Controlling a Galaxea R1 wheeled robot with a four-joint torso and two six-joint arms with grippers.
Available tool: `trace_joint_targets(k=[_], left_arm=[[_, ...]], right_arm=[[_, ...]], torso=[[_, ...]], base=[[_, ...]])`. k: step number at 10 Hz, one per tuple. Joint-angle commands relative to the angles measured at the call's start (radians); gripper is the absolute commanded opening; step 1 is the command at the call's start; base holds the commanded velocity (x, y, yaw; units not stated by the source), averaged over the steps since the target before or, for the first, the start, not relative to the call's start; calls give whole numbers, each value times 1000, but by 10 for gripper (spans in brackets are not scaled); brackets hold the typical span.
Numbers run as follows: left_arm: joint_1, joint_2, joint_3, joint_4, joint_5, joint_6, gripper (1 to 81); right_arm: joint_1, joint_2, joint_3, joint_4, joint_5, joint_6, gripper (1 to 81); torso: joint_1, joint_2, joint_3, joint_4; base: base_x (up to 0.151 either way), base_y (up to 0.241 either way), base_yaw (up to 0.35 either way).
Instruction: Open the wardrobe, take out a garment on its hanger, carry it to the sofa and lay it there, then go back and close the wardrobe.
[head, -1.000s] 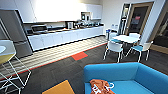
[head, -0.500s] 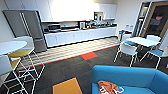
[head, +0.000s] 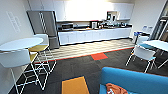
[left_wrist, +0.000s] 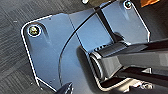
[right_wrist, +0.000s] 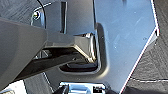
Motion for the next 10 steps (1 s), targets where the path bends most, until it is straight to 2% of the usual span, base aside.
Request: trace_joint_targets(k=[1, 10], left_arm=[[-35, 7, -3, 10, 46, 6, 811], [-36, 10, -3, 9, 46, 17, 811]], right_arm=[[23, 12, 5, -13, -55, -5, 811], [26, 12, 7, -13, -55, -5, 811]], torso=[[0, 0, 0, 0], [0, 0, 0, 0]], base=[[0, 0, 328], [0, 0, 328]])
